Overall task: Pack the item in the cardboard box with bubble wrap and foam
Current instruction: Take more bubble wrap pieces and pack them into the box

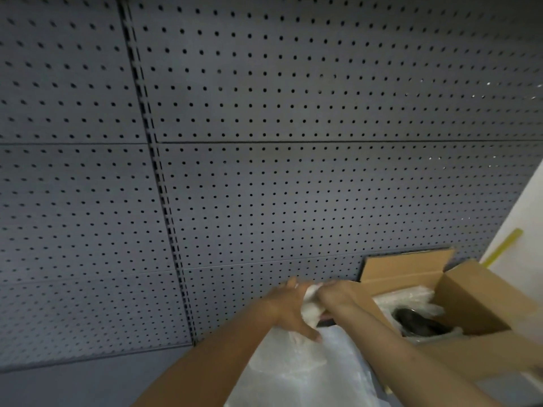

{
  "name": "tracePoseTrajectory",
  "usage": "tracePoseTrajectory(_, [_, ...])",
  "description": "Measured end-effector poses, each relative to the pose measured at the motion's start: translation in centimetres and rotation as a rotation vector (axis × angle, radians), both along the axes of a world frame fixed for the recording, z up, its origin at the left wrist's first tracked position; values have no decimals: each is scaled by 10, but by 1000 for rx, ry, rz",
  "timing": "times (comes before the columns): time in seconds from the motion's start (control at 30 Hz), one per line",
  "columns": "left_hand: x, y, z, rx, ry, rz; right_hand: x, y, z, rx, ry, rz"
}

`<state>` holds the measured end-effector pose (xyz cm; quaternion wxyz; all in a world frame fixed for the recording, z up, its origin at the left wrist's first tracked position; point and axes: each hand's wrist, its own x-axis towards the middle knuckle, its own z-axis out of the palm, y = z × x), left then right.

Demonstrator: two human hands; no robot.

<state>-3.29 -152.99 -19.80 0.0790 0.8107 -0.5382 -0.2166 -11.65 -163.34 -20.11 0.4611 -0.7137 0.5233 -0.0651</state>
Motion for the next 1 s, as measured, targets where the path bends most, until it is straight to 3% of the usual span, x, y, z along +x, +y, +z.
tracePoseTrajectory(0.13, [7,-1,-3,-71,-41,87,2,7,1,191,-157,-54])
tracePoseTrajectory(0.23, [14,1,-4,-83,-86,100,-7,7,1,280,-193,97])
tracePoseTrajectory(0.33, [25,0,-1,-100,-111,128,-16,7,0,80,-72,367])
tracePoseTrajectory(0.43, [38,-11,23,-118,-223,88,-23,5,0,-226,21,470])
tracePoseTrajectory(0.53, [43,-31,61,-214,-257,36,-31,-11,1,-431,147,388])
tracePoseTrajectory(0.67, [21,-61,87,-260,-277,-43,-55,-36,10,-475,141,214])
tracePoseTrajectory(0.83, [-22,-102,80,-203,-280,-147,-105,-76,23,-488,242,129])
tracePoseTrajectory(1.0, [-70,-150,66,-149,-295,-180,-152,-121,31,-508,206,137])
